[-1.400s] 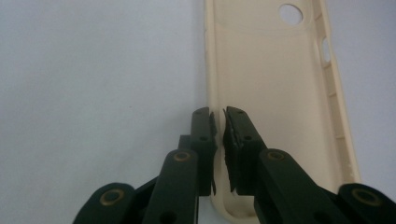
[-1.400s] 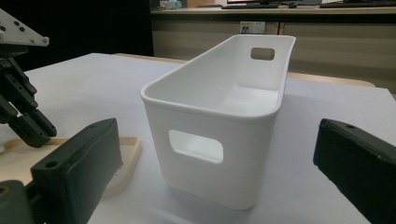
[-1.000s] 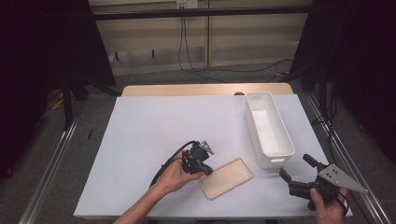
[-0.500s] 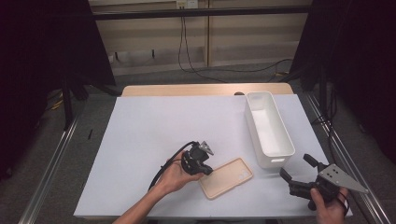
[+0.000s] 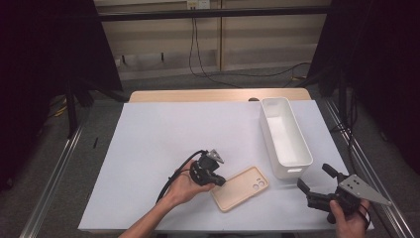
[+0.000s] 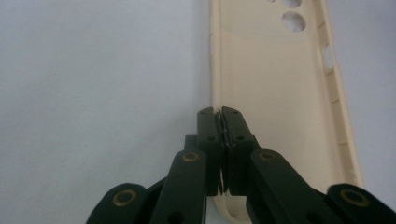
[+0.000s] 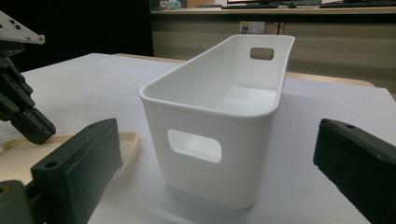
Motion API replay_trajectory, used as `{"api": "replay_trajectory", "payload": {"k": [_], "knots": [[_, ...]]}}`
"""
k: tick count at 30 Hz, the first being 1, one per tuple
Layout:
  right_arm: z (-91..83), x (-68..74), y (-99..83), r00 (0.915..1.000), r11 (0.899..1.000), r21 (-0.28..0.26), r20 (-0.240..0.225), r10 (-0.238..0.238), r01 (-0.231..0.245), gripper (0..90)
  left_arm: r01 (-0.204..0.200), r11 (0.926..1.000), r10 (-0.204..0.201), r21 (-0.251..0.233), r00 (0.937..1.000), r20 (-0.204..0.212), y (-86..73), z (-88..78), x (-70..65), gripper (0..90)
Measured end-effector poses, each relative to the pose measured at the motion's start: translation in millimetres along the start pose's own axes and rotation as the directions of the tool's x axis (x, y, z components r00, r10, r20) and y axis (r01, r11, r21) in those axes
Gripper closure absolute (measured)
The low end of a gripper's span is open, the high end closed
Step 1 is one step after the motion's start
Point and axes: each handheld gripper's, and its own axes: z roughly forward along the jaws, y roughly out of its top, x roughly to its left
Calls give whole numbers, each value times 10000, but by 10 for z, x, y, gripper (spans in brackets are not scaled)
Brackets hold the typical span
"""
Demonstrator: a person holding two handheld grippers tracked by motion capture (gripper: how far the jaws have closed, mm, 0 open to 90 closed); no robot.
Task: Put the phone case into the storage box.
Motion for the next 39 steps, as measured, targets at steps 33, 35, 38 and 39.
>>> {"api": "replay_trajectory", "payload": {"k": [33, 35, 38, 39], "knots": [[-4, 7, 2, 10000, 10000, -17, -31, -72, 72, 3, -139, 9585, -237, -2849, 9915, -1280, -125, -284, 13, 875], [-6, 7, 2, 9999, 10000, -32, -79, -89, 88, 0, -162, 9546, -271, -2976, 9896, -1411, -143, -294, 15, 875], [-8, 6, 1, 9998, 9999, -75, -169, -141, 140, 0, -219, 9476, -323, -3187, 9860, -1638, -169, -316, 15, 875], [-8, 6, 1, 9997, 9999, -79, -170, -150, 149, 0, -184, 9440, -379, -3295, 9858, -1638, -175, -320, 16, 875]]}}
